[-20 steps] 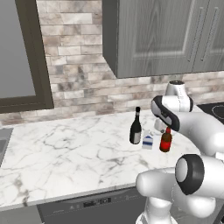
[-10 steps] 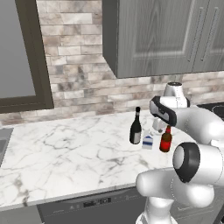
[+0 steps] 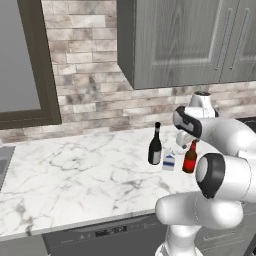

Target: Move the drinks to the dining counter.

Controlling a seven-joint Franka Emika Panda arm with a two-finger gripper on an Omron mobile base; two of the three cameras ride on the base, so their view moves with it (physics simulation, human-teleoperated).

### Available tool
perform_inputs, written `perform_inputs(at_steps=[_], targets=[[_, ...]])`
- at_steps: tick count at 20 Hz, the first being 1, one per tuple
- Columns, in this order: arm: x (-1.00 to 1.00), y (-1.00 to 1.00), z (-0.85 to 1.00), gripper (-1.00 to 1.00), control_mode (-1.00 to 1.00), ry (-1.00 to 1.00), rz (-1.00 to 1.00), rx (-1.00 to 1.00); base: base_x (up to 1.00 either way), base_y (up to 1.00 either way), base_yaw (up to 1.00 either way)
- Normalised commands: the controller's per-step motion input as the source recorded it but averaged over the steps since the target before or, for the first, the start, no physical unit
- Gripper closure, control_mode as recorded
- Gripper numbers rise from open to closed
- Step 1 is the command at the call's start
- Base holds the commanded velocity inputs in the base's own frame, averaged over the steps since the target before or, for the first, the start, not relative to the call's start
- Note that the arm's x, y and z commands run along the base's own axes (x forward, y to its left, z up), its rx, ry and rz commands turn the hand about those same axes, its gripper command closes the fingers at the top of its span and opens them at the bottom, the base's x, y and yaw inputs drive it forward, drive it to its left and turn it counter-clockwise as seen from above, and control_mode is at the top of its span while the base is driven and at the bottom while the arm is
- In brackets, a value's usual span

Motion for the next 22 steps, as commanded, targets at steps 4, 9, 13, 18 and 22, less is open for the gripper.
perform_inputs(at_steps=[4, 9, 13, 18, 22], targets=[[-0.15, 0.0, -0.24, -1.0, -1.0, 0.0, 0.0, 0.06, 0.0, 0.0, 0.0], [-0.57, 0.14, -0.44, -1.0, -1.0, 0.0, 0.0, 0.07, 0.0, 0.0, 0.0], [-0.58, 0.4, -0.51, 1.0, -1.0, 0.0, 0.0, 0.08, 0.0, 0.0, 0.0], [-0.42, 0.21, -0.45, 1.0, -1.0, 0.0, -0.01, 0.07, 0.0, 0.0, 0.0], [-0.27, 0.0, -0.46, 1.0, -1.0, 0.0, 0.0, 0.06, 0.0, 0.0, 0.0]])
